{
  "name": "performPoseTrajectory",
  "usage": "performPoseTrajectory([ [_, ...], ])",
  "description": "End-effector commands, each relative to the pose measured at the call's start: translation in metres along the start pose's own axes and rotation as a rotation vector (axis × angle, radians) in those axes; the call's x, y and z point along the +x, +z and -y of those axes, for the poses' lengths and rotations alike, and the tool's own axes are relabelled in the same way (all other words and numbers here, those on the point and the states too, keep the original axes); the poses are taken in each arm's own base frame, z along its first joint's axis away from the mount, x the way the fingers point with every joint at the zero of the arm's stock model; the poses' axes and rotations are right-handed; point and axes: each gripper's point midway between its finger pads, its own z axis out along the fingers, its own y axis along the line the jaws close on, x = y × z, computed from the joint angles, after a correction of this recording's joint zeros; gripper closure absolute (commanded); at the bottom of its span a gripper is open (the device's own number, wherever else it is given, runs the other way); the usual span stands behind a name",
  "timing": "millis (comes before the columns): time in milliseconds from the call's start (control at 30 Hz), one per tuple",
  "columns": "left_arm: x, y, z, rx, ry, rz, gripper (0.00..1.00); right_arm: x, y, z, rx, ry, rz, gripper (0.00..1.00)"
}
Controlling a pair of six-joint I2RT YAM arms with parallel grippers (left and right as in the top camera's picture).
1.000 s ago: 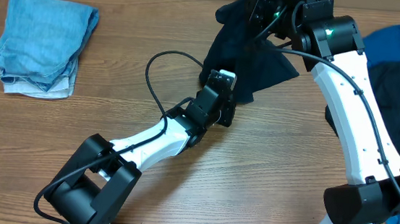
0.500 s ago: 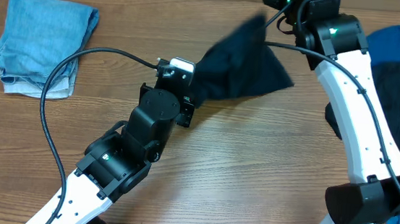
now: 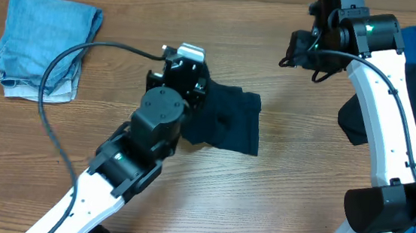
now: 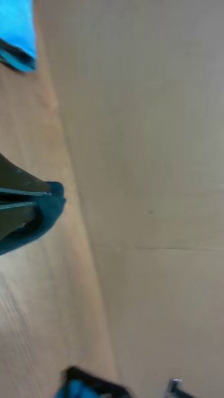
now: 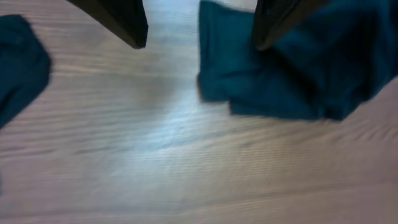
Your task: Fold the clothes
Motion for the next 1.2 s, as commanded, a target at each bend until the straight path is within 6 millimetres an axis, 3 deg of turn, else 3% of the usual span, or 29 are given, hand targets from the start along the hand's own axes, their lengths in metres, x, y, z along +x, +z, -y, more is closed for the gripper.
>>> performPoseTrajectory([
  [0,-0.005,0.031,0.002,-0.047,-0.049,0.058,0.96,0.012,-0.007,-0.025,-0.145,-0.068,-0.051,0.42],
  [167,-0.008,0.073,-0.013,-0.107,-0.222,0.178,0.96,0.028,-0.009,-0.027,-0.166,-0.098,-0.116,0.42],
  [333,-0.018,0.091,-0.033,-0.111,-0.32,0.277,0.96,0.041,-0.005,-0.081,-0.305,-0.239,-0.121,0.43],
  [533,-0.033,0.092,-0.046,-0.128,-0.351,0.314,0.96,0.057,0.071,-0.105,-0.15,-0.112,-0.064,0.48],
  [633,-0.039,0.091,-0.046,-0.126,-0.356,0.327,0.96,0.062,0.089,-0.109,-0.142,-0.069,-0.047,0.48],
  [833,-0.039,0.091,-0.046,-0.127,-0.356,0.326,0.96,0.074,0.09,-0.137,-0.078,-0.114,0.012,0.48],
  [933,-0.034,0.093,-0.045,-0.129,-0.344,0.302,0.96,0.093,0.088,-0.156,-0.077,-0.148,-0.001,0.47],
  [1167,-0.034,0.092,-0.05,-0.145,-0.352,0.307,0.96,0.094,0.073,-0.165,-0.075,-0.047,0.037,0.48],
])
